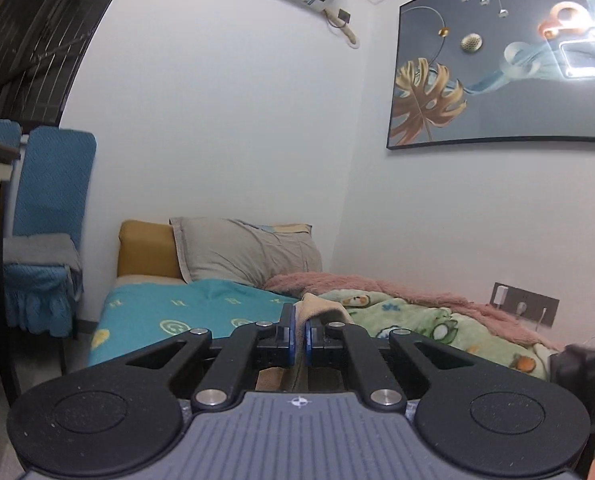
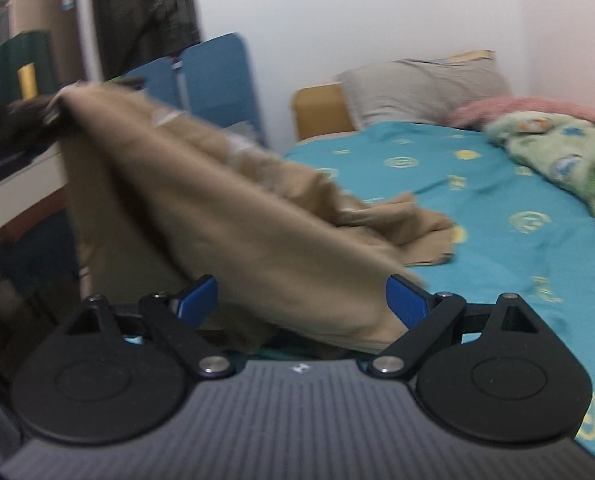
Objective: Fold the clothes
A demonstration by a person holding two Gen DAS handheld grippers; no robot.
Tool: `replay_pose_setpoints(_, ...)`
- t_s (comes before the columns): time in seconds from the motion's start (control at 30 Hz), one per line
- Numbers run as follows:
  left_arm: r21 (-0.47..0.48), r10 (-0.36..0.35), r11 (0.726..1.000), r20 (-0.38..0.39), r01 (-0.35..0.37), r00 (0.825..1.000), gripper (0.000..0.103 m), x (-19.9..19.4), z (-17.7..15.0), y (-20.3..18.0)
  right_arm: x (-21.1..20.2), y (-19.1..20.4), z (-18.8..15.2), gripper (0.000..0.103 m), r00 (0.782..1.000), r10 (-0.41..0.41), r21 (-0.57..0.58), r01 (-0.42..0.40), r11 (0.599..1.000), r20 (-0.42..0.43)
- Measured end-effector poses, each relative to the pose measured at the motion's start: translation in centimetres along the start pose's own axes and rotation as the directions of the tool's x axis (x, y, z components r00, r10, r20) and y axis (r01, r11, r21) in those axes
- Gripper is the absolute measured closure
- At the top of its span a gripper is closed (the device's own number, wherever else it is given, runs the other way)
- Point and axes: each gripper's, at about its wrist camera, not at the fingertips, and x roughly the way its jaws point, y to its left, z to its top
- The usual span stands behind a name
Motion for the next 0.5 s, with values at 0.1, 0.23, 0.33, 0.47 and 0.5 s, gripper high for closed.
replay_pose_setpoints(0.1,0.009,0.003,1.0,-0.01,-0.003,1.0,0.098,0.6,-0.5,0.2,1.7,2.5,-0.2,0.01,1.0,-0.004,-0.112,0.004,0.994,-0.005)
replay_pose_setpoints(0.23,-0.01,0.041,0.999,-0.046,-0.042,0.998,0.098,1.3,-0.8,1.0,2.7,2.3,-0.6,0.01,0.992,-0.127,-0.142,0.123,0.982,-0.02)
replay_pose_setpoints(0.33,-0.007,0.078,0.997,-0.11,-0.079,0.991,0.097,2.5,-1.3,1.7,1.7,-0.7,0.3,0.01,0.972,-0.234,-0.014,0.234,0.972,-0.021)
replay_pose_setpoints(0.47,-0.037,0.052,0.997,-0.226,-0.062,0.973,0.097,4.9,-3.1,2.0,0.1,-3.9,0.5,0.01,0.957,-0.282,0.101,0.287,0.953,-0.06)
replay_pose_setpoints(0.5,-0.042,0.039,0.998,-0.25,-0.051,0.967,0.097,5.6,-3.6,2.0,-0.3,-4.7,0.6,0.01,0.954,-0.292,0.128,0.299,0.946,-0.071)
